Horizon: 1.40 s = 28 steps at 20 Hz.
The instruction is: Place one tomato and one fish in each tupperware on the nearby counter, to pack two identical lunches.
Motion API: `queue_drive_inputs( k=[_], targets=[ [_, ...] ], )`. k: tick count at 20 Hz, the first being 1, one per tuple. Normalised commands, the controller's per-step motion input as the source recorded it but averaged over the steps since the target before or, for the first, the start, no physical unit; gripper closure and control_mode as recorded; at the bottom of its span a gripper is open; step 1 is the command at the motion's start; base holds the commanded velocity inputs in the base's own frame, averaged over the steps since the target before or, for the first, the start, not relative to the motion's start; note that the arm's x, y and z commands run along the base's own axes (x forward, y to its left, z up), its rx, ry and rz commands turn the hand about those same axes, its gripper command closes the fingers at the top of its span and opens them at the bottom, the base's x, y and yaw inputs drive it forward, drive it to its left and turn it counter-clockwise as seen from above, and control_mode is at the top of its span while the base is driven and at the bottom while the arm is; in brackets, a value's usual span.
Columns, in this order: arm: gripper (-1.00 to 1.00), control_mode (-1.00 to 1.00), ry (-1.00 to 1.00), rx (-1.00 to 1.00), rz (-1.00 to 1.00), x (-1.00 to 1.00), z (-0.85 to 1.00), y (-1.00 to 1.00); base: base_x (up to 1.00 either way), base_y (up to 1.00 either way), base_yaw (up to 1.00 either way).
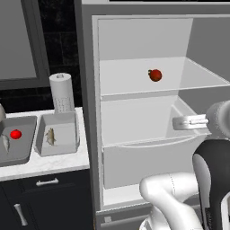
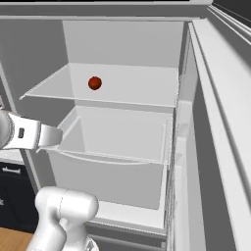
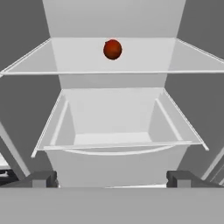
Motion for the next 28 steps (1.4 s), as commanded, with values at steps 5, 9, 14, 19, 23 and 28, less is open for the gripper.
queue_drive_inputs(
  k=[5,9,14,19,23,28],
  targets=[
    [-1.0,-1.0,0.0,0.01,0.0,0.0,0.82,0.0,0.0,0.0,0.0],
    [-1.0,-1.0,0.03,0.01,0.0,0.33,0.33,-0.03,0.0,0.0,0.0],
    [-1.0,-1.0,0.01,0.0,0.0,0.46,0.08,-0.01,0.0,0.0,0.0],
    [-1.0,-1.0,0.0,0.0,0.0,0.54,0.0,0.0,0.0,0.0,0.0],
    [-1.0,-1.0,-0.05,0.0,0.02,0.49,-0.08,0.0,0.0,0.0,0.0],
    [-1.0,-1.0,-0.12,0.0,0.04,0.24,-0.13,-0.03,0.0,0.0,0.0]
  ],
)
